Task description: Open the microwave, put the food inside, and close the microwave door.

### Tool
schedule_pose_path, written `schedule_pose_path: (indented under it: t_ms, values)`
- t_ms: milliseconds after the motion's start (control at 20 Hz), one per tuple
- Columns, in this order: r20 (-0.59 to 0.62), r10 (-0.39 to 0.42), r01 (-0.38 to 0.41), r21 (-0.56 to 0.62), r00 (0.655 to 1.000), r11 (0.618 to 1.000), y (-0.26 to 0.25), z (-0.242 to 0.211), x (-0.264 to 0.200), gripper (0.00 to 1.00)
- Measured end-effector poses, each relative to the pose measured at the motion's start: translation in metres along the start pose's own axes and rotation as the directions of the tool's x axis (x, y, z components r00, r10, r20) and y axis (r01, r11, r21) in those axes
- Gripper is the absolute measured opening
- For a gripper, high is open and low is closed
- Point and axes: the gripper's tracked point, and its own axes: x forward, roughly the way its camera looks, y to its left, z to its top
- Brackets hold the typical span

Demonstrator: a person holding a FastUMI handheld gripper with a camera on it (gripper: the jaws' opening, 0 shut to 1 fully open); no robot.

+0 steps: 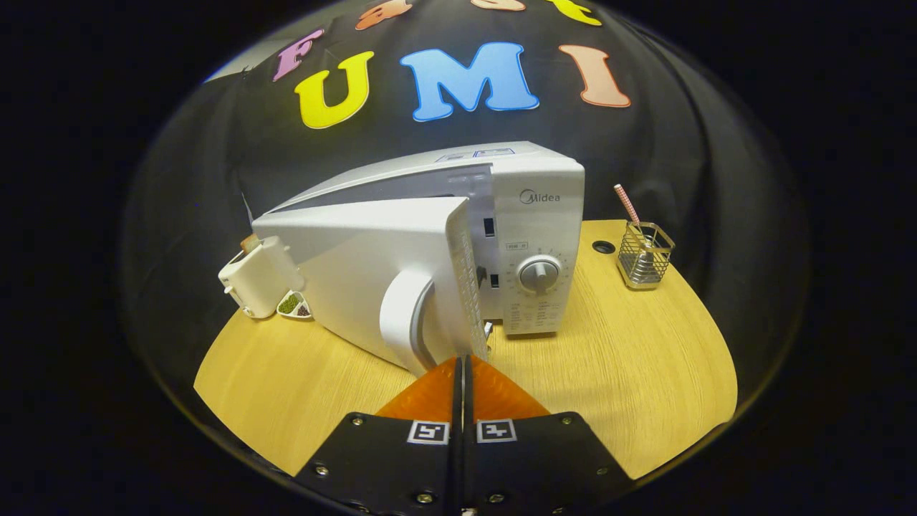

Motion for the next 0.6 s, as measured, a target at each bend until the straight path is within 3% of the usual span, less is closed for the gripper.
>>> schedule_pose_path:
  t_ms: [200,600]
  values:
    - [0.020,-0.004,0.005,-0.049,1.000,0.999,0.007,-0.005,-0.008,0.00]
    - [0.032,-0.037,0.037,0.010,0.999,0.999,-0.020,0.027,0.038,0.00]
